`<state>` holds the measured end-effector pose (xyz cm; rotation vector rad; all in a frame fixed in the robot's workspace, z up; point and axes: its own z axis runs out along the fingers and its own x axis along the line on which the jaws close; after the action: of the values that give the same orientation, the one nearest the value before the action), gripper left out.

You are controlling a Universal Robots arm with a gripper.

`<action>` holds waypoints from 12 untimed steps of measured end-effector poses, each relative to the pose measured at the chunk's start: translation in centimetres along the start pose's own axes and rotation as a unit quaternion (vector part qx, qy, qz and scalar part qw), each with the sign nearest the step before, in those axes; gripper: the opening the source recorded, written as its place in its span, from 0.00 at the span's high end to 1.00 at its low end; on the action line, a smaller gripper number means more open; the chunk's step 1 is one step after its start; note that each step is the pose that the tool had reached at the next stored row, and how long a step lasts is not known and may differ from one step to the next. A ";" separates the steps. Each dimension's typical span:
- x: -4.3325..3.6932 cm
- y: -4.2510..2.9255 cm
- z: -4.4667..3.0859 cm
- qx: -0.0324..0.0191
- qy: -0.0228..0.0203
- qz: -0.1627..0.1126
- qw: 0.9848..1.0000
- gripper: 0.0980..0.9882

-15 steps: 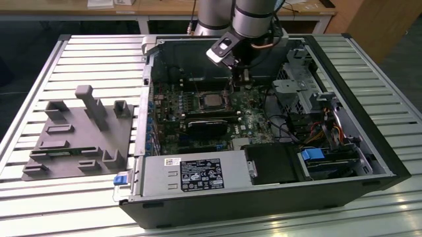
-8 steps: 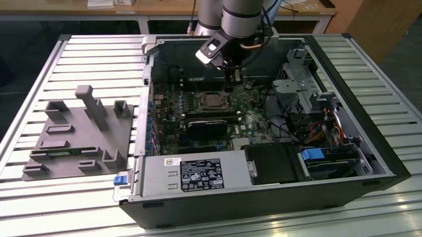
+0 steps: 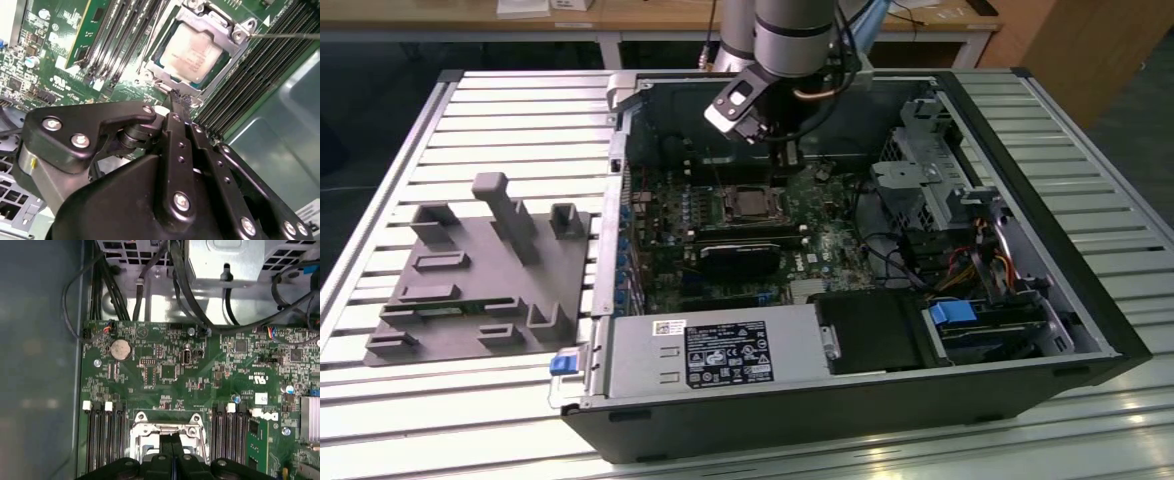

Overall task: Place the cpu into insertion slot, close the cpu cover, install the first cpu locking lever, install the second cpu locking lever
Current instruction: 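Close the cpu cover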

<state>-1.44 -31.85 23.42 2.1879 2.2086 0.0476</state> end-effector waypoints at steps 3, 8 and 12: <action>-0.05 -0.77 0.05 -0.008 0.000 0.000 1.000 1.00; -0.24 -1.72 0.11 -0.012 0.000 0.000 1.000 1.00; -0.29 -2.17 0.18 -0.012 0.000 0.000 1.000 1.00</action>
<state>-3.59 -32.17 23.14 2.1753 2.1957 0.0745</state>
